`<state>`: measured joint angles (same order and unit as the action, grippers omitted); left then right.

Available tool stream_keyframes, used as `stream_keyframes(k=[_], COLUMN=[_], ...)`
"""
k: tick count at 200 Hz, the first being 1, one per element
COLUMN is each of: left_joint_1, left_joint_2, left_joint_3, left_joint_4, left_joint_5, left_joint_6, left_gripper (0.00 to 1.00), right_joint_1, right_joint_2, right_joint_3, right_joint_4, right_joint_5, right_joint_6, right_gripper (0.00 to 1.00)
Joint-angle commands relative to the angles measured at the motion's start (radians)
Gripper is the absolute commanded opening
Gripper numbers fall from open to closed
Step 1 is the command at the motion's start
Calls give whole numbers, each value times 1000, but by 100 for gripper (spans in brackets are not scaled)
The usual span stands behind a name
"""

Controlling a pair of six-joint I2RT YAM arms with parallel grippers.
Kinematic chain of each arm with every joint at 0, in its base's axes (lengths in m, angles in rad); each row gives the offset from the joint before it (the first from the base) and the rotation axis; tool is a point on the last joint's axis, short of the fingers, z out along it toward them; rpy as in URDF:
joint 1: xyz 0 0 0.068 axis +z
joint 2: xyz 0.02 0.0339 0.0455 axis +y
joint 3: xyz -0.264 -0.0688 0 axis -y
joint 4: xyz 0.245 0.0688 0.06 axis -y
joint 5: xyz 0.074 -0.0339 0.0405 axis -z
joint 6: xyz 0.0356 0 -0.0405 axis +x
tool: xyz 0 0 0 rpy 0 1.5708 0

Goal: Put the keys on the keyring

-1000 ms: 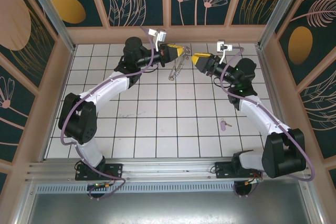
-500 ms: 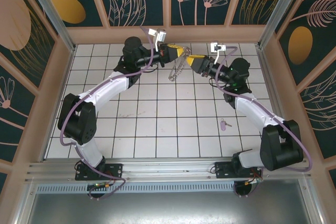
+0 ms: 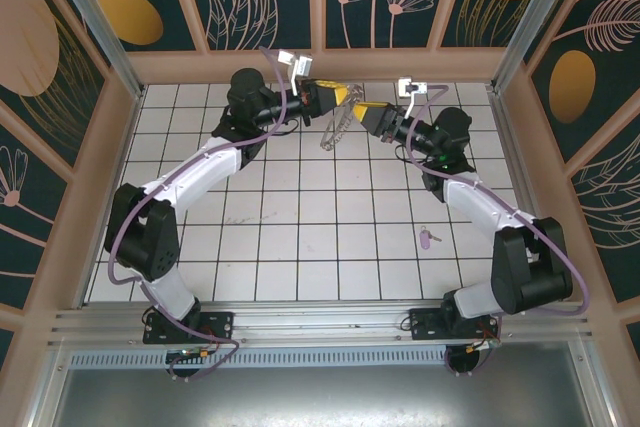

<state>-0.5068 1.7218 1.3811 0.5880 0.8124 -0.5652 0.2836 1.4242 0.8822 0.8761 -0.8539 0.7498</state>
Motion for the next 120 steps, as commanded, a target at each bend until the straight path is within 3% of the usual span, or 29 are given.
stream_keyframes(k=[1,120], left_joint_1=[-1,-1], left_joint_2=[-30,-20], left_joint_3=[-9,-20], left_joint_4=[71,84], left_joint_5=[21,19], left_joint_6=[-18,-22], left_gripper=[0,0], right_joint_1=[6,15], right_joint_2=[8,-78], right_joint_3=[44,42], right_joint_4=[69,31], right_joint_5=[11,21], right_joint_6=[23,17], right_gripper=[32,30])
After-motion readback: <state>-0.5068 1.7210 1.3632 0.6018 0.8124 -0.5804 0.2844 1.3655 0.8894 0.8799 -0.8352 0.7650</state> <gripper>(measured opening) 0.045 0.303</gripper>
